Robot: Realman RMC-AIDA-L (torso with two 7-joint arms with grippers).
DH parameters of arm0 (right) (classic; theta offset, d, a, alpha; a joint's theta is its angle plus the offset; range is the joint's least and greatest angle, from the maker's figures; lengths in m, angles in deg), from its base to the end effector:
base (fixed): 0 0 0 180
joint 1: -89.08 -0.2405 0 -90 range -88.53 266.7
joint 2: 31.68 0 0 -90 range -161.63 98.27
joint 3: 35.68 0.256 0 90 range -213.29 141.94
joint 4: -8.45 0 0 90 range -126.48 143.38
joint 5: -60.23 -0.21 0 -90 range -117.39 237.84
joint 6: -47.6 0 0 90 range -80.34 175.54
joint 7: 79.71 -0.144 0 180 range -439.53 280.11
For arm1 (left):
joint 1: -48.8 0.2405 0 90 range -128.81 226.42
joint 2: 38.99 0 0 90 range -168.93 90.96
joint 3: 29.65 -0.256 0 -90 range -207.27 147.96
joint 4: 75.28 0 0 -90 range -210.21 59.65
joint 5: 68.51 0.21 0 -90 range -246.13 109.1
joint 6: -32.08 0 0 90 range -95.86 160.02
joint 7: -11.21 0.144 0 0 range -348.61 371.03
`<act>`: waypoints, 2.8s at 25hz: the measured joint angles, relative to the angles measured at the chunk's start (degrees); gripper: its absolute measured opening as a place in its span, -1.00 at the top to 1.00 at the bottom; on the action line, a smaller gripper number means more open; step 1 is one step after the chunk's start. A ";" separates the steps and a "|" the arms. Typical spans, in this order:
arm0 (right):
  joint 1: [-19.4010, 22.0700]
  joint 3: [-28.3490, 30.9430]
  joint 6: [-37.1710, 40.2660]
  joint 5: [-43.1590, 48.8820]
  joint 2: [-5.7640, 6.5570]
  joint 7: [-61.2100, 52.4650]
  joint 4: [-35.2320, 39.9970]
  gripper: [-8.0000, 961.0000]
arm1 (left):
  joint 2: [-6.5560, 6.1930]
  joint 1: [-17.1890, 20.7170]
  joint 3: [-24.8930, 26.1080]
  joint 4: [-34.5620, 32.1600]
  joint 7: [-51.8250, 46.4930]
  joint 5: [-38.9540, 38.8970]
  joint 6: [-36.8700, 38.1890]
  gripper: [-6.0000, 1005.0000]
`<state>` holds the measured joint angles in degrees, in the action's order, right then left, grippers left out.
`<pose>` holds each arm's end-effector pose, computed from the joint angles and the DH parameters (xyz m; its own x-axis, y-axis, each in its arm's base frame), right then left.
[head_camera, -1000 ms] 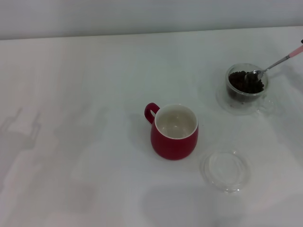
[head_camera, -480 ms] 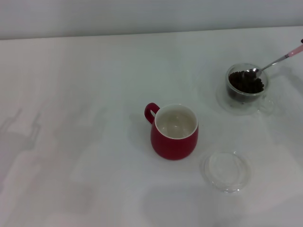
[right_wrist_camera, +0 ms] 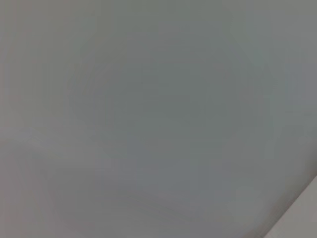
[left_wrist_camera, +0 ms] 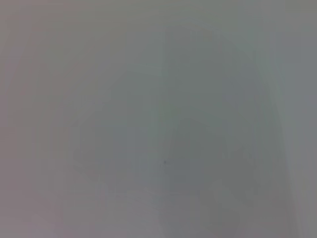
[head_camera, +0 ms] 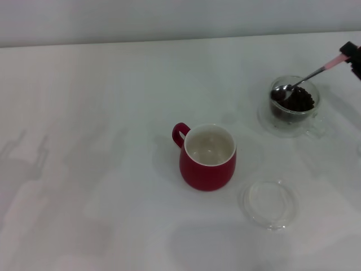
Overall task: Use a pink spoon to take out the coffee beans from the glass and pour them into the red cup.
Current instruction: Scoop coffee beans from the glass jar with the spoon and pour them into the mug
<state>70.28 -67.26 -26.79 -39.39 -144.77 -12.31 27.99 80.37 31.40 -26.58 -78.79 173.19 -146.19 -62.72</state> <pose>0.3717 0.3077 0.0677 -0.3062 -0.4077 -0.8603 -0.9223 -0.0967 0.3741 -0.3315 0.2516 0.0077 0.6738 -0.2380 0.6996 0.6010 -0.3743 -0.7062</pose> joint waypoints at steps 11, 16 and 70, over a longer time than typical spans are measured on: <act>-0.81 -2.94 -2.19 0.45 -1.67 -0.44 -0.14 0.67 | 0.00 0.00 0.00 -0.01 0.00 0.08 0.08 0.04; -1.37 -4.41 -2.89 0.12 -1.98 -0.34 -1.34 0.67 | 0.00 0.08 0.00 -0.01 0.00 0.07 -0.10 0.04; -6.12 -11.44 -17.39 -0.69 -2.09 35.16 -8.07 0.67 | -0.09 0.97 -0.09 -0.09 0.00 2.11 0.03 0.04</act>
<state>64.16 -78.71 -44.17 -40.08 -146.86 22.86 19.92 80.28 32.37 -26.67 -78.87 173.19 -144.08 -62.68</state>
